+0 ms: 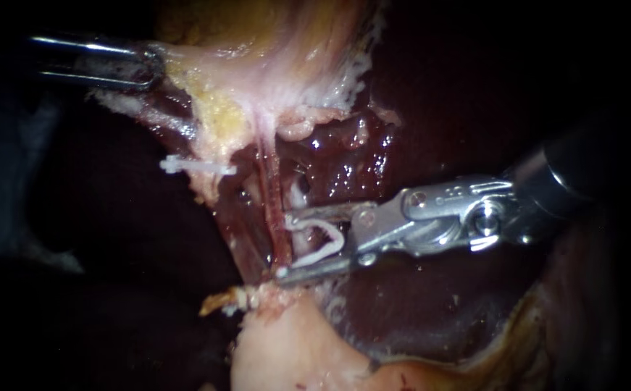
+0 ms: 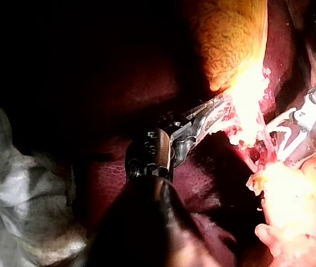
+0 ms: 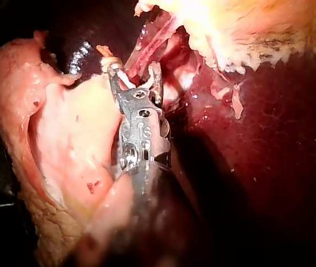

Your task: Clipping first clip right tube

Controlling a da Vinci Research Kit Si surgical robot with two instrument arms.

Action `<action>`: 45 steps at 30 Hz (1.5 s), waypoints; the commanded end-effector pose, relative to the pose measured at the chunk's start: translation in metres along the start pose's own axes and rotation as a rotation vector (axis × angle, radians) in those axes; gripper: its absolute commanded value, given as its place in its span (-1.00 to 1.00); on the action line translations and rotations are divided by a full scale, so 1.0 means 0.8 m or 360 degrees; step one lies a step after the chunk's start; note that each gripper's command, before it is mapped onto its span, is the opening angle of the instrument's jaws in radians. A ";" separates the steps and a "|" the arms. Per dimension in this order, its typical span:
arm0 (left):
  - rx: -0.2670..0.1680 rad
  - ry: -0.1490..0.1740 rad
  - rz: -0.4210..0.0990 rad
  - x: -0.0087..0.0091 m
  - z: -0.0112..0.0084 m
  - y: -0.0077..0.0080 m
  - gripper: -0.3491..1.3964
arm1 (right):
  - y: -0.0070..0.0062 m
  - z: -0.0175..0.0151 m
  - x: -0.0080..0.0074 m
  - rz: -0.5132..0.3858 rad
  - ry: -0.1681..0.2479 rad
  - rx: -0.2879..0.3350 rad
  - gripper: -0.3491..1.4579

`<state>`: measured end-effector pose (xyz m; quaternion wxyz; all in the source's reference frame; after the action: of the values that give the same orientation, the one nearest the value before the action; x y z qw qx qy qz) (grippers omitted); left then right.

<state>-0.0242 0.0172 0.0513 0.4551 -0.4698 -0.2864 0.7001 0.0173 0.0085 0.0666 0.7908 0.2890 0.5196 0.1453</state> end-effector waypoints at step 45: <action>0.0001 0.0001 0.0000 -0.0001 0.0002 -0.0002 -1.00 | -0.0017 0.0031 0.0000 0.0222 0.0216 0.0378 -0.12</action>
<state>-0.0243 0.0172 0.0515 0.4551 -0.4699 -0.2863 0.7001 0.0195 0.0066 0.0662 0.7012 0.4060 0.5646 0.1572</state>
